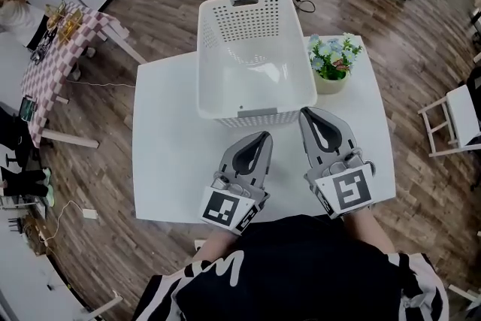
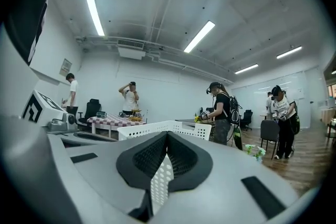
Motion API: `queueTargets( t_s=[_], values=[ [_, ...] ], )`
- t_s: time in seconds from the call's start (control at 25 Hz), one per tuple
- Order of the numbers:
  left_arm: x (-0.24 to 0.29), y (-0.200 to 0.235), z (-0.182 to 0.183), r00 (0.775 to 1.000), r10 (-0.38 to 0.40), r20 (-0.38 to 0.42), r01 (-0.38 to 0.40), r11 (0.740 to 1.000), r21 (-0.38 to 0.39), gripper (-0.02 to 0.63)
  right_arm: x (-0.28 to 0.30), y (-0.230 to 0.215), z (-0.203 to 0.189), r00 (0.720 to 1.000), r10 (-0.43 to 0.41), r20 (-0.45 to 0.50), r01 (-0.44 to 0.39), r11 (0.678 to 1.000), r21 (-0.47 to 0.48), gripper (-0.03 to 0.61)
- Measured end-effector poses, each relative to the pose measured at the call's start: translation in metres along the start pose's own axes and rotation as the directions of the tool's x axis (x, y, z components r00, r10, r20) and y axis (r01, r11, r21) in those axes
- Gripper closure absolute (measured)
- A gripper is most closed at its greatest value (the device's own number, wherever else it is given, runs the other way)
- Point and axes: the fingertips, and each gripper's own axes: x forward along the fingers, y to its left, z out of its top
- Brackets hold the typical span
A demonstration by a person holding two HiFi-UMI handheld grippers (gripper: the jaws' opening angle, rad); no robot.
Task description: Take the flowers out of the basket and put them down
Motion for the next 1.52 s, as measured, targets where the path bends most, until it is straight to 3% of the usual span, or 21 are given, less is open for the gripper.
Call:
queueTargets(
  t_s=[0.28, 0.68, 1.52],
  values=[
    [-0.01, -0.001, 0.001, 1.0, -0.013, 0.013, 0.013, 1.0, 0.006, 0.609, -0.002, 0.021, -0.013, 0.999, 0.009, -0.03, -0.01, 1.0, -0.025, 0.56],
    [-0.031, -0.03, 0.017, 0.998, 0.012, 0.06, -0.013, 1.0, 0.01, 0.609, -0.031, 0.035, 0.011, 0.999, 0.047, 0.008, -0.046, 0.999, -0.027, 0.56],
    [-0.102, -0.212, -0.031, 0.994, 0.07, 0.085, -0.067, 0.997, -0.038, 0.609, -0.224, 0.066, -0.018, 0.989, 0.148, -0.014, -0.148, 0.988, -0.042, 0.56]
  ],
)
